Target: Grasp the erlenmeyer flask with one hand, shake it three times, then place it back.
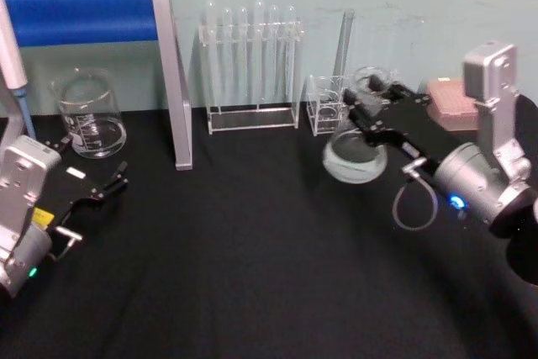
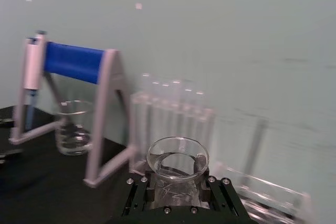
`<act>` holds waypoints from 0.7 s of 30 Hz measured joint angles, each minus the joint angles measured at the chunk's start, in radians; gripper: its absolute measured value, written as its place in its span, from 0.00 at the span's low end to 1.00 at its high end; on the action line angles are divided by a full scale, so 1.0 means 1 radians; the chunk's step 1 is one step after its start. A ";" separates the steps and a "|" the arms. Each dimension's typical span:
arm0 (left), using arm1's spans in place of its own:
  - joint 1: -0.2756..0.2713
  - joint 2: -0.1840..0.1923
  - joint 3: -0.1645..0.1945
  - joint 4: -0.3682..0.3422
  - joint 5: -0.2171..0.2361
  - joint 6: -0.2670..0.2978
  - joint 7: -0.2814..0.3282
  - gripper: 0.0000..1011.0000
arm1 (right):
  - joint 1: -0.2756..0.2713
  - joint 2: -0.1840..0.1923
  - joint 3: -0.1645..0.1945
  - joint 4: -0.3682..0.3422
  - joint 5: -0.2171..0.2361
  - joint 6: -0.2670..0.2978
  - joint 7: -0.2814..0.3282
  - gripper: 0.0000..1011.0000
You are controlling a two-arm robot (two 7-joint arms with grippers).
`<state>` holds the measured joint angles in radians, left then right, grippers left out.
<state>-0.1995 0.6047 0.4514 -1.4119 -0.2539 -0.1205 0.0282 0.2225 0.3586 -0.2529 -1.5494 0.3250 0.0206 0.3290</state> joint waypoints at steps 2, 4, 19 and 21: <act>0.000 0.000 0.000 0.000 0.000 0.000 0.000 0.99 | 0.002 -0.004 -0.012 -0.004 0.000 0.001 0.012 0.44; 0.000 0.000 0.000 0.000 0.000 0.000 0.000 0.99 | 0.004 -0.008 -0.032 -0.012 0.000 0.004 0.030 0.44; 0.000 0.000 0.000 0.000 0.000 0.000 0.000 0.99 | 0.020 -0.015 -0.174 -0.055 0.027 0.011 0.139 0.44; 0.000 0.000 0.000 0.000 0.000 0.000 0.000 0.99 | 0.022 -0.014 -0.186 -0.059 0.031 0.011 0.146 0.44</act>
<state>-0.1995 0.6047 0.4514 -1.4120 -0.2539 -0.1205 0.0283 0.2446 0.3442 -0.4390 -1.6086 0.3559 0.0319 0.4754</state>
